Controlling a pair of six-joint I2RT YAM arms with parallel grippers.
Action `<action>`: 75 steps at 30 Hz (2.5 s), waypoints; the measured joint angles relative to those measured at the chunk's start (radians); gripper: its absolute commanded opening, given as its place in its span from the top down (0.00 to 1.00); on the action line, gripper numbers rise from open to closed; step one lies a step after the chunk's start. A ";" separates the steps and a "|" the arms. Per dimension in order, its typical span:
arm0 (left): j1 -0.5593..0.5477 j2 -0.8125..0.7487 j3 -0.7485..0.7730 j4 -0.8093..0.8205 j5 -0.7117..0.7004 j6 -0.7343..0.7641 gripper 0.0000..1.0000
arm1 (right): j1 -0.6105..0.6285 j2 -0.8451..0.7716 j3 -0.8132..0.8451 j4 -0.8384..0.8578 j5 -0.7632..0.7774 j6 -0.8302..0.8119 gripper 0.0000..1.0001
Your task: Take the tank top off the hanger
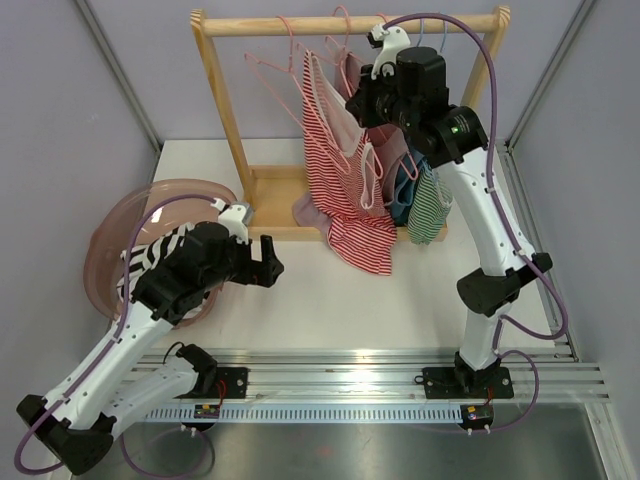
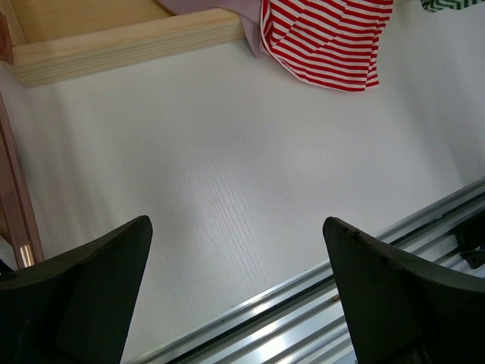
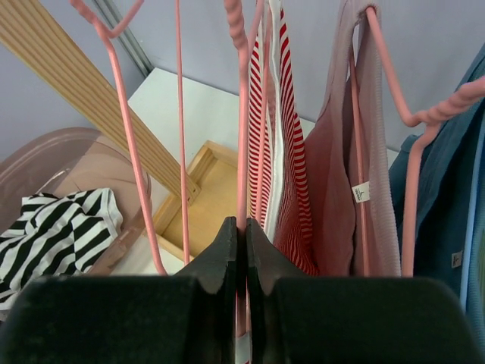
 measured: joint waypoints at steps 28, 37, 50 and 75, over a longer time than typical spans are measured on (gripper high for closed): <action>-0.353 0.185 0.554 0.001 -0.335 -0.005 0.01 | 0.000 -0.557 -0.376 0.016 -0.021 0.047 1.00; -0.366 0.388 0.889 0.048 -0.330 0.074 0.01 | 0.000 -0.853 -0.501 -0.077 -0.109 0.109 1.00; -0.492 0.466 0.893 0.271 -0.218 0.274 0.09 | 0.000 -0.952 -0.505 -0.188 -0.273 0.169 1.00; -0.513 0.459 0.714 0.299 -0.603 0.335 1.00 | 0.000 -1.052 -0.756 -0.154 -0.348 0.123 1.00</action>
